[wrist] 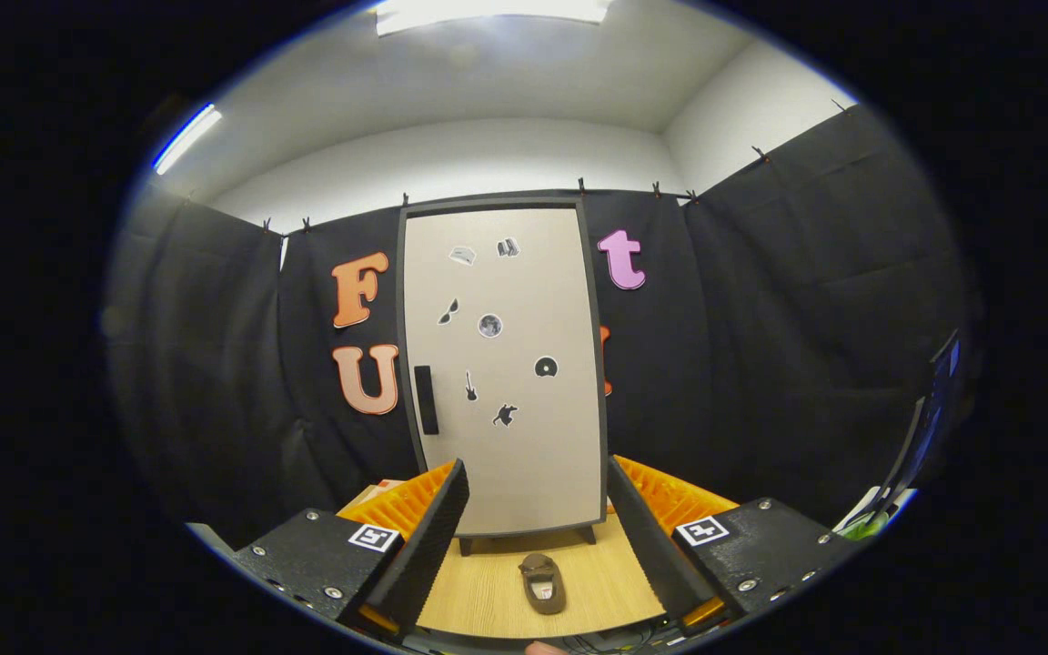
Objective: Open the shoe cabinet door, grab the shoes and put them into the shoe cabinet, then close the shoe cabinet door.
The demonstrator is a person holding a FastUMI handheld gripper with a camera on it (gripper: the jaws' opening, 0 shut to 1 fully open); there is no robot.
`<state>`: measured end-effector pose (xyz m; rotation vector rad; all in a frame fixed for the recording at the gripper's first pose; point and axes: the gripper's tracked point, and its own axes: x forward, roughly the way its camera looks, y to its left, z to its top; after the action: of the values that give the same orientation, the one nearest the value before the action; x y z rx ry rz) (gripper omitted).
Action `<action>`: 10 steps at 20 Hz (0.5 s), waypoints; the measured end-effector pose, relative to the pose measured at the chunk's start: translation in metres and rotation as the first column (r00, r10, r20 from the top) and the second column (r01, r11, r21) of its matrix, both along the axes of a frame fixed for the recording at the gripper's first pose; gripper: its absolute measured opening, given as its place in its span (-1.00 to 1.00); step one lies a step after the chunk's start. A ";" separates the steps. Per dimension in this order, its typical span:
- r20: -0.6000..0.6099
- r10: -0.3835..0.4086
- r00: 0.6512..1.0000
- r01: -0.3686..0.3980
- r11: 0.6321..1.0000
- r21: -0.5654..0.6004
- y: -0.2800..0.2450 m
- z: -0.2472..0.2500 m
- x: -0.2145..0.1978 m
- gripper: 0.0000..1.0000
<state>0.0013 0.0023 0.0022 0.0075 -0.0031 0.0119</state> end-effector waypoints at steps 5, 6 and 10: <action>0.001 0.007 1.000 -0.007 1.000 0.004 0.002 0.000 0.001 0.90; 0.002 0.009 1.000 -0.009 1.000 0.006 0.003 0.001 0.001 0.90; 0.005 0.013 1.000 -0.013 1.000 0.007 0.005 0.002 0.001 0.90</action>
<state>0.0027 0.0070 0.0040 0.0143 -0.0085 0.0248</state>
